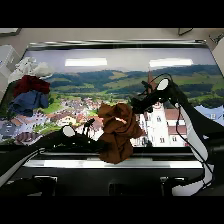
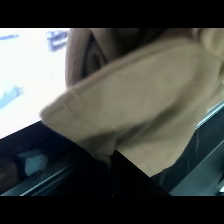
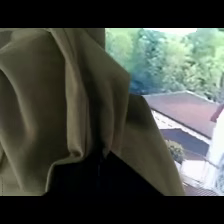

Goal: Fold the clothes and pants, and hang the long-sleeved shirts on hangers.

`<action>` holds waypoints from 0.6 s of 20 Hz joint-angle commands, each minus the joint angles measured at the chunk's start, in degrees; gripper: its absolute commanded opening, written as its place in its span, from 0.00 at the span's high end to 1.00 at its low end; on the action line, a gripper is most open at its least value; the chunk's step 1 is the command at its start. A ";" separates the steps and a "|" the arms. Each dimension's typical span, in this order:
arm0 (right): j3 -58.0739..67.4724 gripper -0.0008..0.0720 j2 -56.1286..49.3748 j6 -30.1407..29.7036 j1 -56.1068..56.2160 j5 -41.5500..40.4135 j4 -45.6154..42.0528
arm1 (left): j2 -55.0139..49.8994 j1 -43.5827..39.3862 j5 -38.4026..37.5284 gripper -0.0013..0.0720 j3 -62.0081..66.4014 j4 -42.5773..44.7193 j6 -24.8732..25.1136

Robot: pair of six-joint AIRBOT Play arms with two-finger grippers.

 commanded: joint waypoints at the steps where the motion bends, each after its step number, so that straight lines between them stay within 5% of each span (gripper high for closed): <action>1: 0.28 0.94 1.92 -0.76 -0.37 -2.05 0.04 | 2.78 0.59 0.17 0.95 1.31 4.02 0.17; 4: 4.96 0.94 7.39 -0.66 -4.13 -4.92 -0.55 | 11.74 6.75 -4.59 0.95 6.88 19.67 -6.47; 7: 14.29 0.94 14.60 -0.76 -10.64 -5.90 -0.92 | 23.87 16.76 -9.79 0.95 19.34 28.17 -7.78; 12: 22.93 0.94 32.87 -5.16 -15.37 -6.49 -5.07 | 39.32 27.41 3.74 0.95 41.88 28.15 -10.23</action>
